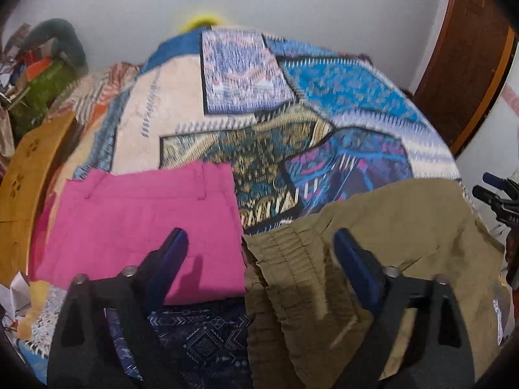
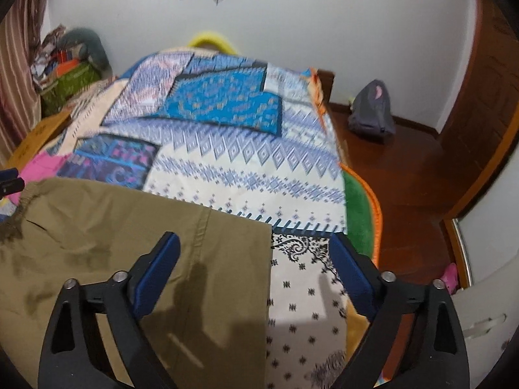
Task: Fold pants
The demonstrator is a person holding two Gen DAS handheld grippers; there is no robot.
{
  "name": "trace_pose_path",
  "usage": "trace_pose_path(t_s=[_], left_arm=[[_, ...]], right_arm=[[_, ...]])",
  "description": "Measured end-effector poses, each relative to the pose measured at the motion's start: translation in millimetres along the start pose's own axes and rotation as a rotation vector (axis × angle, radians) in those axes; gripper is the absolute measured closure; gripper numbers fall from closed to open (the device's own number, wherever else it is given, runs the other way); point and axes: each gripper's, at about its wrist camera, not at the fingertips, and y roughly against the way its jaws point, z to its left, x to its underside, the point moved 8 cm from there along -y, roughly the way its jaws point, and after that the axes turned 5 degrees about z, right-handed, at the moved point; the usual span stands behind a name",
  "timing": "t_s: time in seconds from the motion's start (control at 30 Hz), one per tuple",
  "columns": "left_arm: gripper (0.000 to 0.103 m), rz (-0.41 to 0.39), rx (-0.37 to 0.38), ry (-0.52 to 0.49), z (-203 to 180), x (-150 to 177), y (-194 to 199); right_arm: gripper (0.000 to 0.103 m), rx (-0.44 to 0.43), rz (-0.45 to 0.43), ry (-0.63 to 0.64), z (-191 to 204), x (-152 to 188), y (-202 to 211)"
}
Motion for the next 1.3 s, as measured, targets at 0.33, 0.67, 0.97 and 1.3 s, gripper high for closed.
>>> trace_pose_path(t_s=[0.33, 0.67, 0.97, 1.3], left_arm=[[0.049, 0.075, 0.102, -0.019, -10, 10, -21], [0.091, 0.056, 0.046, -0.056, -9, 11, -9], [0.098, -0.013, 0.004, -0.066, -1, -3, 18], [0.099, -0.078, -0.007, -0.043, 9, -26, 41]], right_arm=[[0.041, -0.062, 0.121, 0.045, 2, 2, -44], [0.097, -0.103, 0.061, -0.007, -6, -4, -36], [0.1, -0.063, -0.073, 0.021, 0, -39, -6], [0.1, -0.065, -0.175, 0.017, 10, -68, 19]])
